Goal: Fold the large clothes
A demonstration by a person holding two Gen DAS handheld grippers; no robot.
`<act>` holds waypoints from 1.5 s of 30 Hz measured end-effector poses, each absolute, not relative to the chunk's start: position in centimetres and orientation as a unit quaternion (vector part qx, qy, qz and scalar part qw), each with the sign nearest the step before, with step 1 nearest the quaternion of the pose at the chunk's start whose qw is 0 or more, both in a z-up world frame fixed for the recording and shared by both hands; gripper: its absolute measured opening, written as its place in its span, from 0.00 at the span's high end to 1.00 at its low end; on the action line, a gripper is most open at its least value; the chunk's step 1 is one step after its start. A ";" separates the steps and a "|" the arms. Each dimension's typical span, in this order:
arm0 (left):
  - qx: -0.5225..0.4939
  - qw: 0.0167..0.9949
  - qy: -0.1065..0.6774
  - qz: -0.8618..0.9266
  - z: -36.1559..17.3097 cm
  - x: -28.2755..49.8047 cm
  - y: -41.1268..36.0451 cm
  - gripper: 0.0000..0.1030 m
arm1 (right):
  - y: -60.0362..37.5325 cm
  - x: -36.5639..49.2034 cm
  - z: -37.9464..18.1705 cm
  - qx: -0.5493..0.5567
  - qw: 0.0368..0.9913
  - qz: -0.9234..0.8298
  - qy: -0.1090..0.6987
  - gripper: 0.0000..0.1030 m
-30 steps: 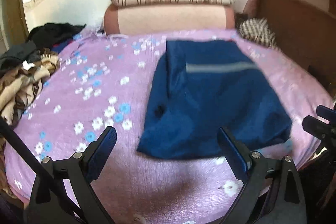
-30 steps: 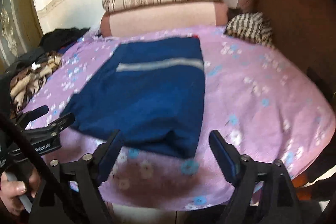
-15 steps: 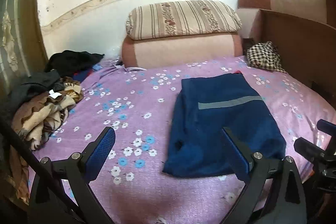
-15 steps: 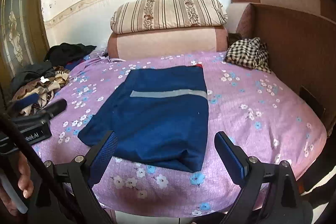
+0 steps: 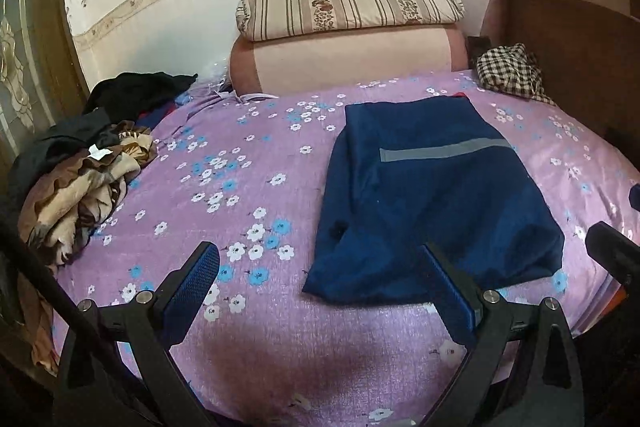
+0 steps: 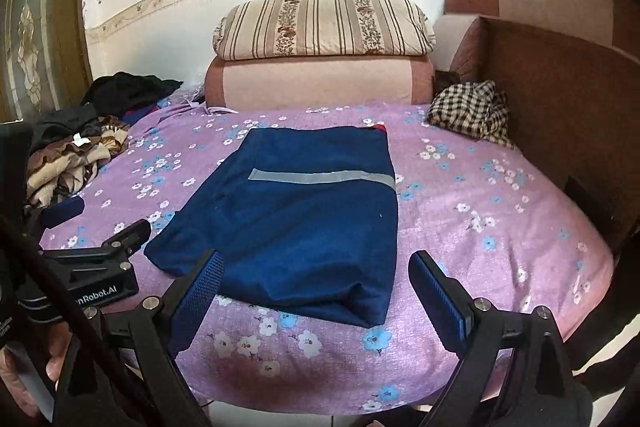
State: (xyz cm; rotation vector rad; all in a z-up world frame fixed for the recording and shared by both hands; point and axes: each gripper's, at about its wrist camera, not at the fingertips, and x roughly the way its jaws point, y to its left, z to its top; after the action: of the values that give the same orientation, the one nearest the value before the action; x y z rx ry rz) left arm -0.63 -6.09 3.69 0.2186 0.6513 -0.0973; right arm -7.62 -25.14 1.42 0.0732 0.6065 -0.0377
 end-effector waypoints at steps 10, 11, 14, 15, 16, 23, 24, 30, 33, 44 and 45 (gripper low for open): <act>0.108 0.939 0.322 -0.057 3.4 -1.1 -6.4 0.04 | -24.5 -7.8 1.3 0.031 0.953 -0.014 0.301 0.06; 0.108 0.938 0.323 -0.058 3.5 -1.1 -6.3 0.04 | -24.5 -7.8 1.3 0.031 0.953 -0.013 0.301 0.06; 0.105 0.938 0.326 -0.060 3.6 -1.0 -6.3 0.04 | -24.5 -7.6 1.2 0.031 0.952 -0.013 0.306 0.06; 0.105 0.937 0.326 -0.061 3.5 -1.0 -6.3 0.04 | -24.5 -7.6 1.1 0.031 0.951 -0.013 0.307 0.06; 0.105 0.937 0.327 -0.063 3.5 -1.0 -6.3 0.04 | -24.5 -7.5 1.1 0.031 0.951 -0.012 0.308 0.06; 0.097 0.934 0.337 -0.065 3.3 -0.5 -6.1 0.04 | -24.4 -7.3 0.9 0.028 0.950 -0.014 0.312 0.06; 0.096 0.934 0.338 -0.065 3.2 -0.5 -6.1 0.04 | -24.4 -7.2 0.9 0.028 0.949 -0.014 0.313 0.06; 0.095 0.932 0.342 -0.068 2.9 -0.4 -6.0 0.04 | -24.3 -6.9 0.6 0.026 0.947 -0.013 0.320 0.06; 0.094 0.932 0.343 -0.068 2.8 -0.3 -6.1 0.04 | -24.3 -6.8 0.5 0.026 0.947 -0.011 0.321 0.06; 0.092 0.932 0.343 -0.070 2.6 -0.3 -6.1 0.04 | -24.6 -6.6 0.3 0.025 0.946 -0.014 0.322 0.06; 0.092 0.932 0.343 -0.068 2.5 -0.3 -6.1 0.04 | -24.6 -6.6 0.3 0.025 0.946 -0.014 0.322 0.06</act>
State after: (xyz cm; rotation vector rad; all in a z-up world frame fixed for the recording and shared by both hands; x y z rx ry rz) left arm -0.32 -6.08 2.53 0.1882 0.7024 -0.1401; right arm -6.64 -24.60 0.28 0.0500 0.6568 -0.0290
